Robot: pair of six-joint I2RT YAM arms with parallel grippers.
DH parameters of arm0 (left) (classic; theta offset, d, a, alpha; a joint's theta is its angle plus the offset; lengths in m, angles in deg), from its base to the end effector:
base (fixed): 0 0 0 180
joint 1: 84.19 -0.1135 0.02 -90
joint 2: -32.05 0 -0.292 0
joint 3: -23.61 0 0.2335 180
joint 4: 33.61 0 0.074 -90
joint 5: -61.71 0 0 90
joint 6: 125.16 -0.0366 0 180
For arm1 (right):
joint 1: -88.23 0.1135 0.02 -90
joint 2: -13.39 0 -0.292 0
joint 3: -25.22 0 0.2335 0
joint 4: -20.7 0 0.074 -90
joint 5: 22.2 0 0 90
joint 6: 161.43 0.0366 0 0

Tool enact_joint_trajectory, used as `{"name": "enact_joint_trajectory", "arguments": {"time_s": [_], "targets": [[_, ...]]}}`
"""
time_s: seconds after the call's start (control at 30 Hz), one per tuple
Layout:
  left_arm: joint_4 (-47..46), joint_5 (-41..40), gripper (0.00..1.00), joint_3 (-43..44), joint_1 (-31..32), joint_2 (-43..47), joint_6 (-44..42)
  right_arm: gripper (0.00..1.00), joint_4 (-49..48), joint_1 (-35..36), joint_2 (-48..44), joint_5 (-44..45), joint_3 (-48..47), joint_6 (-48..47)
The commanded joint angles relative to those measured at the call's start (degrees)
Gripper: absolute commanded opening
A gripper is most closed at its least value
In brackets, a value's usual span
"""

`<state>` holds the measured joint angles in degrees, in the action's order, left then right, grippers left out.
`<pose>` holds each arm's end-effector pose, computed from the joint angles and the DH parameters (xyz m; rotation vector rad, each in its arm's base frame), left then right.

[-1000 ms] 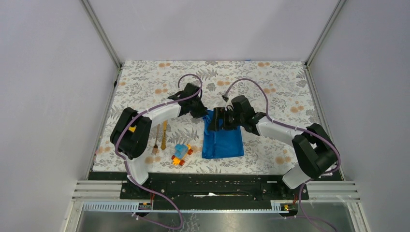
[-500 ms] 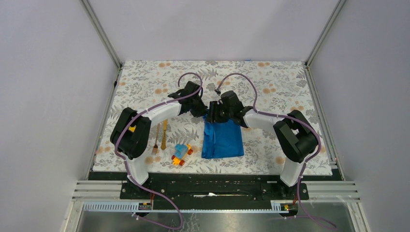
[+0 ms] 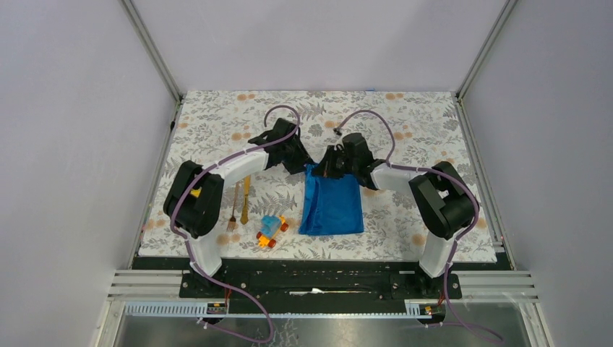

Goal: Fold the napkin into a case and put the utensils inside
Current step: Fold the lower triangle-folded napkin at the center of the board.

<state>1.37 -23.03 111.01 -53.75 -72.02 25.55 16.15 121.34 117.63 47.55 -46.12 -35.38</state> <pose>0.3287 -0.1970 0.2431 -0.6484 2.5588 -0.7403 0.3141 0.2199 0.2183 -0.1788 2.2168 1.0741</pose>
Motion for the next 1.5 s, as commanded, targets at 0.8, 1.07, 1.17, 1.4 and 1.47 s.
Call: {"name": "enact_joint_trajectory", "arguments": {"time_s": [0.8,1.07,1.17,1.4,1.47], "targets": [[-20.5,17.7,0.57,-2.7,-2.3,-4.4,-15.1,0.0,-26.9,-18.7,9.3,-26.7,13.0,20.4],[-22.3,17.1,0.45,-1.6,-0.2,-6.6,-15.1,0.0,-22.4,-18.8,11.1,-26.5,11.1,17.5],[-21.8,17.0,0.47,-1.5,-0.2,-7.2,-14.7,0.01,-20.3,-18.8,11.3,-26.0,9.4,15.7],[-16.0,12.7,0.62,-2.1,1.1,-5.1,-16.6,0.32,-7.2,-18.5,7.7,-22.0,6.3,8.7],[-12.8,9.5,0.67,-3.1,1.9,-2.4,-19.1,0.43,0.9,-18.5,4.8,-19.1,5.4,4.9]]}}
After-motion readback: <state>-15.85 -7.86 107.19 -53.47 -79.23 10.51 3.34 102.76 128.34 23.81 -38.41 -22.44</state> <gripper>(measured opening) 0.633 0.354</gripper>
